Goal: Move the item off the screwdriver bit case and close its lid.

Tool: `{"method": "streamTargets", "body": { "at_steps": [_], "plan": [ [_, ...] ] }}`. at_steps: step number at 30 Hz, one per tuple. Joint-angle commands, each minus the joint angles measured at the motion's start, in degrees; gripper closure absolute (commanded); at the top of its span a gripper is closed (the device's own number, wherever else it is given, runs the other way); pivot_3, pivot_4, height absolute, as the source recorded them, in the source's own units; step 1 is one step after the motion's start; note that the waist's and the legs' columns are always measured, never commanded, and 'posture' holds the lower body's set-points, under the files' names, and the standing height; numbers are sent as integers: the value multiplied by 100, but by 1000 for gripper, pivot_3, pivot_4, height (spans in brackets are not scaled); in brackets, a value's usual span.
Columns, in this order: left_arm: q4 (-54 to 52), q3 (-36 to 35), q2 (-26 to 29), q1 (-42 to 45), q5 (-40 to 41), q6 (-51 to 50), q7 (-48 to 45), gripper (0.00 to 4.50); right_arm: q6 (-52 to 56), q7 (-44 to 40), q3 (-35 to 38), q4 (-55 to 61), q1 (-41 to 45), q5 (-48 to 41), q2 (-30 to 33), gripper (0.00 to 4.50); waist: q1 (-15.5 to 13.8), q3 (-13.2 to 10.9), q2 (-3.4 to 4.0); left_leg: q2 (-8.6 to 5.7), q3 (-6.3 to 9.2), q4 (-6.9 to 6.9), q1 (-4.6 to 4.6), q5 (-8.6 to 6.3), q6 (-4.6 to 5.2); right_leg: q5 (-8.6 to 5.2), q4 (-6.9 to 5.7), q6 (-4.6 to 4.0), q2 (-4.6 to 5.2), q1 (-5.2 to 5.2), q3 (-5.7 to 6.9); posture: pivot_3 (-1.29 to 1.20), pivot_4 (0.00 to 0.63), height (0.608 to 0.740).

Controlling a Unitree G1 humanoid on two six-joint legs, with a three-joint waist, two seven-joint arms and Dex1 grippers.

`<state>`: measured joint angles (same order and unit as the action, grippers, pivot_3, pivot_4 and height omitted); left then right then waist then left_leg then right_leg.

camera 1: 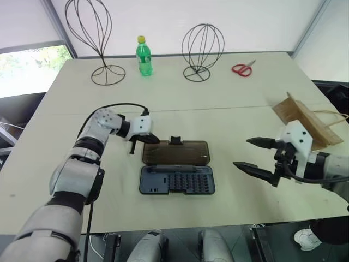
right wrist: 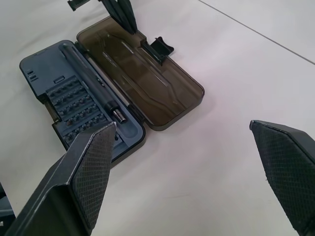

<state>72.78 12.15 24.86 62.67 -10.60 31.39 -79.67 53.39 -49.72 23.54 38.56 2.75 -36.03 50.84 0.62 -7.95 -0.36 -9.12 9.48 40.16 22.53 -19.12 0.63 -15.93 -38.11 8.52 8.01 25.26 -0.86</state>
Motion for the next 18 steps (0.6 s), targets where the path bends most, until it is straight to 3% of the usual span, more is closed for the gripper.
{"method": "streamTargets", "body": {
  "at_steps": [1,7,10,17,18],
  "plan": [
    [-177,-42,101,-33,59,-114,-212,4439,-202,56,-1,30,-18,8,114,0,-1,0,0,0,0,0,0,0,0,0,0,0,0,0,0,0,150,740],
    [-268,-60,163,-108,117,-288,-344,4439,-379,117,-197,-91,26,36,112,0,8,0,0,0,0,0,0,0,0,0,0,0,-1,0,0,0,150,740],
    [-290,-69,185,-122,149,-368,-316,3539,-465,125,-276,-157,38,60,134,0,3,0,0,0,0,0,0,0,0,0,0,0,-1,0,0,0,150,740],
    [-307,-429,118,-39,473,-886,-12,69,-581,176,-413,-220,50,104,157,0,-1,0,-2,0,1,3,0,0,0,0,-1,0,-1,-1,1,0,150,740],
    [-303,-643,99,58,691,-1294,4,69,-585,187,-416,-218,48,97,163,0,2,0,-2,0,1,3,0,0,0,0,0,0,-1,-1,1,0,150,740]
  ]
}}
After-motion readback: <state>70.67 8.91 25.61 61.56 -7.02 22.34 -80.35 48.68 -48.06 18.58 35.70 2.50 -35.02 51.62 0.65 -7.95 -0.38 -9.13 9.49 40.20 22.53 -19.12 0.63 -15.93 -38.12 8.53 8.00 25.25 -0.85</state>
